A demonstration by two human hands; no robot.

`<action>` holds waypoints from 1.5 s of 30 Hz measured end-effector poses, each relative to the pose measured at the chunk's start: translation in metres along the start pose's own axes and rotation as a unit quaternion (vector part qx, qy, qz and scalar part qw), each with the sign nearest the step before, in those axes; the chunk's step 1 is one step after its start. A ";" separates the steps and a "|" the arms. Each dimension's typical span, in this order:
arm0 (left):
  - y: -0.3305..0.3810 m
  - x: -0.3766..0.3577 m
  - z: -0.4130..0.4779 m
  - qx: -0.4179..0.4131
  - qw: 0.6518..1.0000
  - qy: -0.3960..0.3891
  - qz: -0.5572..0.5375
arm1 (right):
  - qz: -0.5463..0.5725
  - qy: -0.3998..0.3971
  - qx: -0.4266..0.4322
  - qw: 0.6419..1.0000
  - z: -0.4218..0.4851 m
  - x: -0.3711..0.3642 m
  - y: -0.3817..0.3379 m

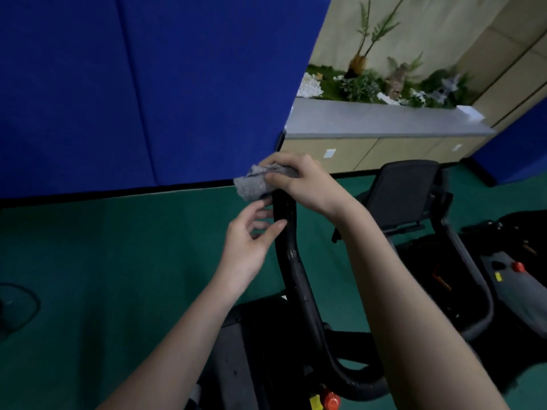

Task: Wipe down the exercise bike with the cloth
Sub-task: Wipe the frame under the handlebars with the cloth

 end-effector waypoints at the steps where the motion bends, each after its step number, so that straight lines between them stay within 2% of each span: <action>1: -0.001 0.000 0.000 0.001 1.000 0.003 -0.007 | 0.034 0.022 -0.020 0.999 -0.002 -0.002 0.001; 4: -0.003 0.000 0.000 -0.006 0.999 0.008 -0.033 | 0.143 0.166 -0.084 0.972 -0.021 -0.015 0.005; 6: -0.002 0.001 -0.001 -0.016 0.999 0.012 -0.040 | 0.160 0.261 -0.115 0.945 -0.037 -0.030 0.004; 8: -0.002 0.002 -0.001 -0.015 0.999 0.010 -0.042 | 0.138 0.319 -0.134 0.928 -0.049 -0.044 0.003; 11: -0.003 0.004 -0.001 -0.005 0.999 0.005 -0.034 | 0.120 0.364 -0.148 0.911 -0.055 -0.053 0.006; 17: -0.004 0.010 0.001 -0.001 0.999 -0.018 -0.030 | 0.090 0.374 -0.146 0.911 -0.082 -0.070 0.014; 24: -0.004 0.013 0.001 0.001 0.999 -0.030 -0.037 | 0.047 0.355 -0.114 0.927 -0.067 -0.058 0.008; 31: -0.006 0.016 -0.001 0.008 0.999 -0.044 -0.030 | 0.036 0.387 -0.119 0.914 -0.094 -0.075 0.014; 35: -0.008 0.019 0.000 0.009 0.999 -0.048 -0.019 | -0.002 0.432 -0.061 0.900 -0.080 -0.058 0.007; 41: -0.009 0.021 0.000 0.025 0.997 -0.061 -0.047 | -0.004 0.378 -0.031 0.925 -0.087 -0.067 0.006; 45: -0.010 0.020 -0.003 0.038 0.995 -0.062 -0.064 | 0.018 0.358 -0.071 0.931 -0.103 -0.073 0.013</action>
Point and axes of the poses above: each hand's wrist, its own z-axis towards the middle knuckle, its own x-axis out of the back of the hand, y = z × x, the point moved 2 cm from there along z, towards the middle knuckle, and after that the axes turned 12 degrees about -z, right-handed, at the moved point
